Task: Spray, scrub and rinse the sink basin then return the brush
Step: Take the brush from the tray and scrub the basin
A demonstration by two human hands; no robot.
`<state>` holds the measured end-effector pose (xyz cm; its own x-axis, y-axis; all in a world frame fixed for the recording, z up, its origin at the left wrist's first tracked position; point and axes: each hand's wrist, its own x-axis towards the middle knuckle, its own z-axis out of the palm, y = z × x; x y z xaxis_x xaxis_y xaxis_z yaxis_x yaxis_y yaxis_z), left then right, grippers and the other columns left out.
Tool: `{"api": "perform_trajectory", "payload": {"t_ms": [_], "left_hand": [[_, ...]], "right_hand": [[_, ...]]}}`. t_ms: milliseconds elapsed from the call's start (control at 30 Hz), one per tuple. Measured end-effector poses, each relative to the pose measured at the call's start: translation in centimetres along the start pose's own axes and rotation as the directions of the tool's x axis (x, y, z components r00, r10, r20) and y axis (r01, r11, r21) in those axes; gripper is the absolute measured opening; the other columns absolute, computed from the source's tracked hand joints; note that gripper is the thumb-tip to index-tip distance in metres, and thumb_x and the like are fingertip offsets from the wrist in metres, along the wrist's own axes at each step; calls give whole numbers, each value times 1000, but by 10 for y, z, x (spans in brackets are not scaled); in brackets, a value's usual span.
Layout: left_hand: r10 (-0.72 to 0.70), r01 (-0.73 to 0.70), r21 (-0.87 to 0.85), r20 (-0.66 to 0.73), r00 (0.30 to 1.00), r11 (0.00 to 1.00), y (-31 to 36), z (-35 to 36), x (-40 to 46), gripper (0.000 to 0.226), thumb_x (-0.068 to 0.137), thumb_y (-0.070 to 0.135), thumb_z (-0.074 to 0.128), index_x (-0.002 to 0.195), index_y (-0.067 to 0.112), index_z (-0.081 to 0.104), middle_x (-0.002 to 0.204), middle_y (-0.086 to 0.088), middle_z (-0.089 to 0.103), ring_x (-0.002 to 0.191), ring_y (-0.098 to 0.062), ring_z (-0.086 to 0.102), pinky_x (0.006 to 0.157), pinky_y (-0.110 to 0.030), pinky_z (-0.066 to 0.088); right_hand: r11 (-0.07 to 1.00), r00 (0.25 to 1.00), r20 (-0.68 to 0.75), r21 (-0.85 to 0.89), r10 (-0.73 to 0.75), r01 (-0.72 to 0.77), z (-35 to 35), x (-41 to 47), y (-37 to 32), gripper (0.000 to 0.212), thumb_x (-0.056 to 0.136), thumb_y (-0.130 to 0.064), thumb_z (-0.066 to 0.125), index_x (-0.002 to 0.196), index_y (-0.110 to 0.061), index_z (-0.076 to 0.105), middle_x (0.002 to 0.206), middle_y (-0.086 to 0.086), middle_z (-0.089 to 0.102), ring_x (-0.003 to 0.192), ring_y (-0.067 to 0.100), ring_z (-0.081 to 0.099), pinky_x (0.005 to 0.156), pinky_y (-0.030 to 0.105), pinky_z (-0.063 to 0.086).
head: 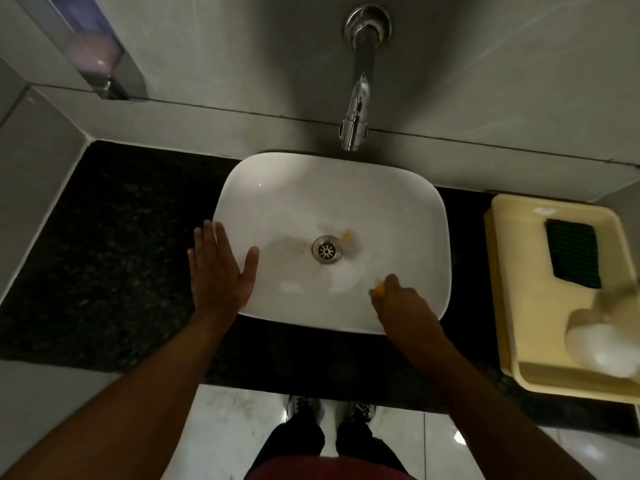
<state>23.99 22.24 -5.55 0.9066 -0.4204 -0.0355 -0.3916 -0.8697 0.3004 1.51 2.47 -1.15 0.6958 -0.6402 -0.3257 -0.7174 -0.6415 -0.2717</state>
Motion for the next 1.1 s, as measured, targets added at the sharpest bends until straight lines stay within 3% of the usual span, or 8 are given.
{"api": "perform_trajectory", "payload": {"t_ms": [67,200,367,533,700,833,1000,1100], "left_hand": [[0,0,5,4,1000,1000,-1,1,1,82,98,57,37,157,5,11,165,-19,11,153,-33,7,124,-52,9],[-14,14,20,20,1000,1000,-2,2,1,84,96,60,35,157,7,9,165,-16,9,153,-31,4,124,-51,8],[-23,22,34,23,999,999,0,2,2,88,94,67,26,157,9,8,166,-15,8,153,-30,4,124,-50,7],[-45,44,22,54,998,999,1,2,3,87,94,67,23,158,11,3,167,-12,3,154,-26,0,125,-47,4],[-48,48,0,39,998,999,-3,4,4,87,92,69,12,158,12,3,167,-10,4,154,-25,0,125,-46,3],[-44,45,-28,18,999,999,-3,5,2,89,91,70,6,158,12,4,167,-11,6,154,-26,3,125,-46,3],[-42,43,-20,49,998,999,-1,2,2,85,92,67,6,158,14,0,167,-9,1,154,-24,-2,125,-45,1],[-33,35,-49,52,998,998,-3,0,1,86,92,67,6,158,13,-1,167,-9,0,154,-23,-2,125,-45,2]], "right_hand": [[999,998,39,6,-41,41,2,-10,-1,35,103,-40,39,111,-7,46,92,18,69,79,34,68,65,40,52],[995,996,56,70,68,-72,-6,5,-8,37,103,-40,39,112,-5,46,98,20,67,87,37,66,72,42,52],[995,991,91,23,-102,101,10,-32,-28,34,105,-38,33,112,-7,45,97,16,66,85,33,67,72,40,55],[983,979,91,61,-180,175,17,-22,-53,41,102,-48,34,108,-10,47,95,13,64,84,33,66,62,35,42],[987,981,154,125,-120,101,14,22,-77,43,101,-46,39,117,-7,49,106,19,65,97,39,65,68,36,40],[985,985,134,145,-109,89,23,25,-74,44,101,-45,41,116,-5,49,106,21,67,95,38,66,67,34,41],[959,942,230,201,-245,200,15,46,-111,35,103,-18,39,134,-5,49,120,25,54,97,40,64,72,42,54],[949,920,275,229,-278,218,17,36,-93,24,101,-29,45,107,-7,54,100,17,60,90,39,64,70,43,51]]}}
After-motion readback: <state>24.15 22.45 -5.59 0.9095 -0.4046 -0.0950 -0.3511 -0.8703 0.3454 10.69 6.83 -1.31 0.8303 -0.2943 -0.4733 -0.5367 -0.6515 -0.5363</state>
